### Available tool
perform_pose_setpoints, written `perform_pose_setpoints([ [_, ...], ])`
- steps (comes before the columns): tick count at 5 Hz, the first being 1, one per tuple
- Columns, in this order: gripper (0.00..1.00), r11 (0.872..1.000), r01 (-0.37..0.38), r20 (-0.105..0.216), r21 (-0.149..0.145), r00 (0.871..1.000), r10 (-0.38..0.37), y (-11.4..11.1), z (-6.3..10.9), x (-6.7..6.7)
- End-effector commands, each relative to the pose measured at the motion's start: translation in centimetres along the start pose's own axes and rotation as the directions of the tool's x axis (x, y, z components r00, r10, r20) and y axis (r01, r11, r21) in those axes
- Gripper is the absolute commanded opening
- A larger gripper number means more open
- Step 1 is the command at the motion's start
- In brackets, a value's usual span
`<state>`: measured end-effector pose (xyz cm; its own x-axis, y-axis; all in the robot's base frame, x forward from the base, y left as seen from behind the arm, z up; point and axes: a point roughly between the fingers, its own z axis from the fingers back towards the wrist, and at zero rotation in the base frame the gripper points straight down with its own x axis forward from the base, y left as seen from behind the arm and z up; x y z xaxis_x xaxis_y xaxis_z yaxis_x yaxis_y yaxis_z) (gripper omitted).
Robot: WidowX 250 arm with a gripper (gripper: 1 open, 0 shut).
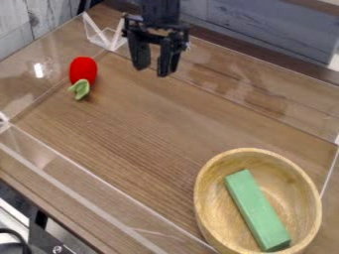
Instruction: Move the red object to the left side of the table
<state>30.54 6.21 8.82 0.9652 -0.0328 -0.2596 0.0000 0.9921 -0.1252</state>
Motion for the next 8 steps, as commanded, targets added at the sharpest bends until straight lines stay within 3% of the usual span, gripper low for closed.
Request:
perform_pose_setpoints([
  [1,1.0,0.999,0.012,0.044,0.041,0.999,-0.014,-0.8,0.1,0.3],
  [3,1.0,0.993,-0.112,0.094,0.036,0.99,0.108,1.2,3.0,-1.2],
  [4,1.0,0.988,-0.148,0.128,0.039,0.982,0.142,2.5,4.0,-0.9],
  [5,1.0,0.988,-0.147,0.139,0.05,0.98,0.139,2.3,3.7,-0.9],
  [7,1.0,0.995,-0.005,0.137,0.101,0.99,-0.009,-1.8,1.2,-0.2],
  [8,1.0,0.994,-0.02,0.153,0.11,0.988,0.003,-3.2,1.4,0.6],
])
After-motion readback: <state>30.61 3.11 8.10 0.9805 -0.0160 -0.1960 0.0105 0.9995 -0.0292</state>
